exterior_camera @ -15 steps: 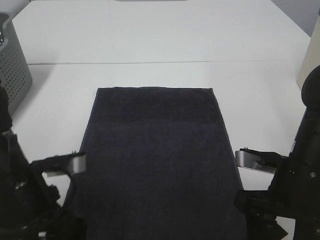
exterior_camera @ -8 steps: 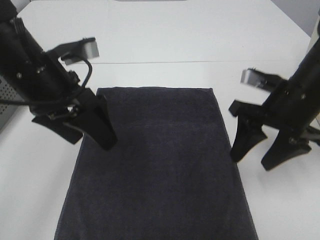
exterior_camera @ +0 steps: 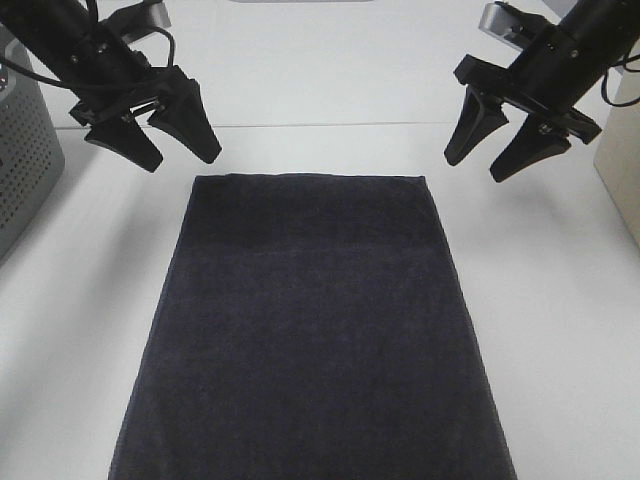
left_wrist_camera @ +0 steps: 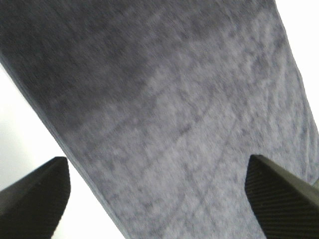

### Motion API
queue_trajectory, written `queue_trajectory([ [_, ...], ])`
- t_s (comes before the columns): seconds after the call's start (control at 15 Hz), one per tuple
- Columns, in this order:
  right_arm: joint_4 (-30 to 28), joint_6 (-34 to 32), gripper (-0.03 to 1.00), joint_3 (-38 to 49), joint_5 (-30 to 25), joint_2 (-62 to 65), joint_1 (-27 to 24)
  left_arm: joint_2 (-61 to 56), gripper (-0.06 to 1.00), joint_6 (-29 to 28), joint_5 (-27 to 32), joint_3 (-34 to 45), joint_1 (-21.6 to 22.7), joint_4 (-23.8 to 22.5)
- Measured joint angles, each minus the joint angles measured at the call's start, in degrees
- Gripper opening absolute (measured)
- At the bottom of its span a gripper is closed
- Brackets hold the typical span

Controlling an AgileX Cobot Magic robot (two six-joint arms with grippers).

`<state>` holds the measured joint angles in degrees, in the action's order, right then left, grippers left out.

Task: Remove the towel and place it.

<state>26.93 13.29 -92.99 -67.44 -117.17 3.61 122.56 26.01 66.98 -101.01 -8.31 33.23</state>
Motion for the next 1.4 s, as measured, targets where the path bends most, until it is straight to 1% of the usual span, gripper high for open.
queue_trajectory([
  [0.13,0.00,0.97,0.62,-10.20,-1.60,-8.25,0.00,6.47,0.89,0.00,1.83,-7.16,1.38,0.92],
  [0.2,0.00,0.97,0.62,-10.20,-1.60,-8.25,0.00,6.47,0.89,0.00,1.83,-7.16,1.38,0.92],
  [0.27,0.29,1.09,0.62,-15.81,-1.89,-12.95,0.00,10.03,0.89,0.00,1.95,-10.60,2.01,1.03],
  [0.33,1.20,2.18,0.62,-24.58,-1.95,-20.05,0.00,12.83,0.89,0.00,2.06,-13.41,2.64,1.15],
  [0.4,1.43,2.46,0.62,-29.68,-1.95,-24.01,0.00,16.90,0.89,0.00,2.18,-17.36,3.84,1.26],
  [0.53,1.78,2.46,0.62,-38.67,-1.95,-30.42,0.00,20.97,0.89,0.00,2.23,-21.89,5.04,1.26],
  [0.6,2.12,2.46,0.62,-41.77,-1.95,-32.60,0.00,23.03,0.89,0.00,2.29,-23.95,5.33,1.26],
  [0.67,2.81,2.46,0.62,-43.72,-1.95,-34.26,0.00,25.15,0.89,0.00,2.35,-25.84,5.44,1.26],
  [0.87,3.78,2.46,0.62,-44.46,-2.01,-36.84,-0.69,28.53,0.89,0.00,2.58,-29.79,5.50,2.06],
  [1.2,4.24,1.95,0.62,-44.46,-2.06,-37.76,-3.84,28.82,0.89,0.00,2.64,-30.08,5.50,2.46],
  [1.4,2.64,0.34,0.62,-44.86,-2.06,-37.76,-3.95,28.82,0.89,0.00,2.64,-30.08,5.50,2.46],
])
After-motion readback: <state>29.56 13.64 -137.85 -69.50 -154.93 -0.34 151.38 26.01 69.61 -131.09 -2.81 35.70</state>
